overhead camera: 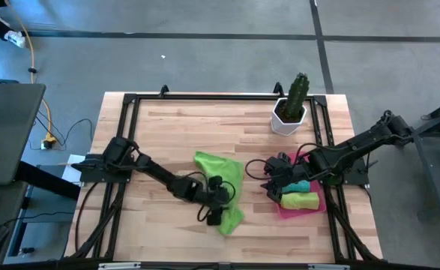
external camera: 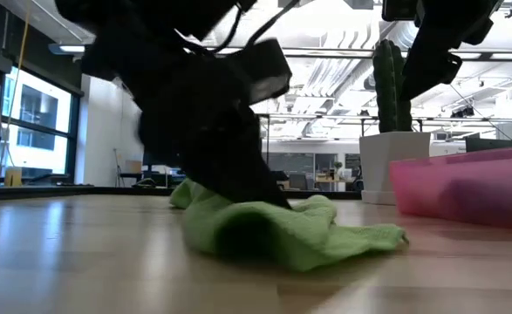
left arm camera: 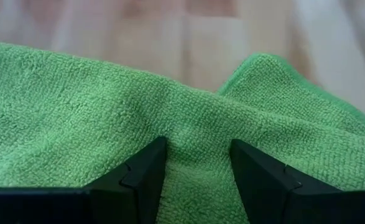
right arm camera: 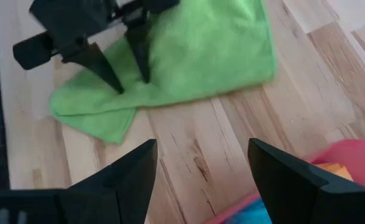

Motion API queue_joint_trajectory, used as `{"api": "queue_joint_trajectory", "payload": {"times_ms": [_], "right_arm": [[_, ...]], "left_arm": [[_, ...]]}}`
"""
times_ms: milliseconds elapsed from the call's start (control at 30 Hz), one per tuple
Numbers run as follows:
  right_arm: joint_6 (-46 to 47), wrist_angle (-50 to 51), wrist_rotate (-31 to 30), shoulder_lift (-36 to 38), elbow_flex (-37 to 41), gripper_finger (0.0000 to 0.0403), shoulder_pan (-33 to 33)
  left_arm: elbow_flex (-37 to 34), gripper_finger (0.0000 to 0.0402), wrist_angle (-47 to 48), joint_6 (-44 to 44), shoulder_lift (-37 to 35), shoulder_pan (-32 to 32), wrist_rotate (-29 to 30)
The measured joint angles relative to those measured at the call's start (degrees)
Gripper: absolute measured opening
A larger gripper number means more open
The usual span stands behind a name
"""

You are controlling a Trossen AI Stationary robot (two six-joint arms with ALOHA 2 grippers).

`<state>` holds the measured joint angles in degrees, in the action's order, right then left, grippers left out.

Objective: Roll microfiber towels into tight, uniform cylinder then place into a basket
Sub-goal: Fold the green microfiber towel

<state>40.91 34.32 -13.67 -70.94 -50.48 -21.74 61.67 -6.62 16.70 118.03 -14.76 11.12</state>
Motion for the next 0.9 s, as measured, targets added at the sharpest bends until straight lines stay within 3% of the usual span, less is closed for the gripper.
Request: {"api": "queue_joint_trajectory", "payload": {"times_ms": [367, 533, 767, 900], "right_arm": [[1.06, -10.71, -0.02, 0.02, 0.0, 0.0243, -0.01], [1.07, -12.81, -0.24, 0.02, 0.0, 0.0243, 0.0], [4.01, -12.91, -7.94, -1.1, 0.0, 0.0243, 0.0], [5.55, -13.35, -2.37, -5.18, 0.0, 0.0243, -0.8]], "left_arm": [[3.66, 0.0172, 0.76, -2.04, -7.24, -2.44, 1.73], [3.91, 0.0172, 8.12, -2.07, -9.99, -2.49, 4.88], [3.78, 0.0172, 24.86, -0.72, -9.11, 1.31, 9.92], [3.78, 0.0172, 29.9, 3.23, -7.71, 4.68, 9.75]]}}
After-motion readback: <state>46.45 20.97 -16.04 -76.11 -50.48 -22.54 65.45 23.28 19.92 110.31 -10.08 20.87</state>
